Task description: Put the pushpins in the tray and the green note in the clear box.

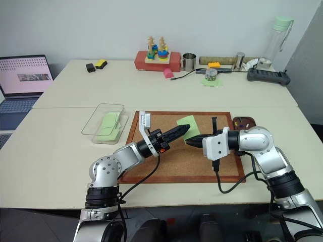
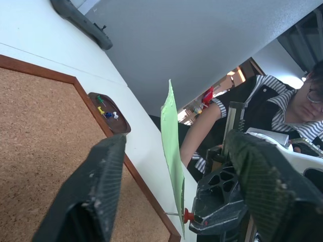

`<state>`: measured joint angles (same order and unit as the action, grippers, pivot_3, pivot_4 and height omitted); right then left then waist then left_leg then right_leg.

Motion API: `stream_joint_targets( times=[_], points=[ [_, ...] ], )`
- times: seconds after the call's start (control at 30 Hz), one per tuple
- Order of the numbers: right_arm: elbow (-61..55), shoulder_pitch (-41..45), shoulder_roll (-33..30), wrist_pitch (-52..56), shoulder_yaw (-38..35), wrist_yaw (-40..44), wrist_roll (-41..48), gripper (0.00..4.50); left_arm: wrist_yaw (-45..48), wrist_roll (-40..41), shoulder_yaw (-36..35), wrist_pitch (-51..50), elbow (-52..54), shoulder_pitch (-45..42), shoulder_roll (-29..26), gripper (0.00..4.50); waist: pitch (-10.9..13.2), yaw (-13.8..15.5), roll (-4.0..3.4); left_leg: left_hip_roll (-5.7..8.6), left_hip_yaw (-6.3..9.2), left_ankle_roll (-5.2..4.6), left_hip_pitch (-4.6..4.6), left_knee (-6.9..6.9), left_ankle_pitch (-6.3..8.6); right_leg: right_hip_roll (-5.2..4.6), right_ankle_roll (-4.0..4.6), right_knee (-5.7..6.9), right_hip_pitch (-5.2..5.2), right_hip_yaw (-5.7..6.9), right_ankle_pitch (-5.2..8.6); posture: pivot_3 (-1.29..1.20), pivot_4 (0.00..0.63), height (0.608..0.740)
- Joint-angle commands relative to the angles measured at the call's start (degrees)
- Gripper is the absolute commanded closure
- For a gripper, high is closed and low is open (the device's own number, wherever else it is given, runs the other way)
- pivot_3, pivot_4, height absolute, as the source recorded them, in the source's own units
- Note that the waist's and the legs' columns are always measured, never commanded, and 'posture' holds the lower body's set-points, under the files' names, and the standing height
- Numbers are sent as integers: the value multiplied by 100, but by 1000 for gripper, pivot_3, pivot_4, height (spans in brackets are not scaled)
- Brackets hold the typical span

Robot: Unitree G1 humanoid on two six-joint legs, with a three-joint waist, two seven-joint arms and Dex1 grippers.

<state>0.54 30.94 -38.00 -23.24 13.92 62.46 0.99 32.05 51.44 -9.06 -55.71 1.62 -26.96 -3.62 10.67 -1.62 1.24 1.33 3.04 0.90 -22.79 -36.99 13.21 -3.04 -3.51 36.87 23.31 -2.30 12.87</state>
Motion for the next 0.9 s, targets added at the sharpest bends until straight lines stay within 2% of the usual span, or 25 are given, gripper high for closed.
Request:
stream_joint_targets(
  times=[0.03, 0.47, 0.77, 0.9],
  points=[
    [-203, 94, 3, -54, -22, 13, 103, 4500, 78, 25, 123, 105, 47, -85, 14, 1982, 0, 0, 0, 0, 0, 0, 0, 0, 0, 0, 0, 0, 0, 0, 0, 0, 150, 740],
    [-224, 90, 37, -76, -28, -39, 151, 4500, -29, -397, 336, 514, -217, -47, -4, 4399, 0, 0, 0, 0, 0, 0, 1, 0, 0, 0, 1, 0, 0, 0, 0, 0, 150, 740],
    [-282, 121, 31, -41, -221, -156, 327, 4500, -135, -775, 461, 958, -398, 10, 99, 4482, 0, 2, 0, 0, 0, 0, 0, 0, 0, 0, 1, 0, 0, 0, 0, 0, 150, 740],
    [-463, 98, -10, 430, -532, -317, 671, 4500, -178, -901, 479, 1074, -428, 49, 117, 4482, 0, 2, 0, 0, 0, 0, 0, 0, 0, 0, 1, 0, 0, -1, 0, 0, 150, 740]
  ],
)
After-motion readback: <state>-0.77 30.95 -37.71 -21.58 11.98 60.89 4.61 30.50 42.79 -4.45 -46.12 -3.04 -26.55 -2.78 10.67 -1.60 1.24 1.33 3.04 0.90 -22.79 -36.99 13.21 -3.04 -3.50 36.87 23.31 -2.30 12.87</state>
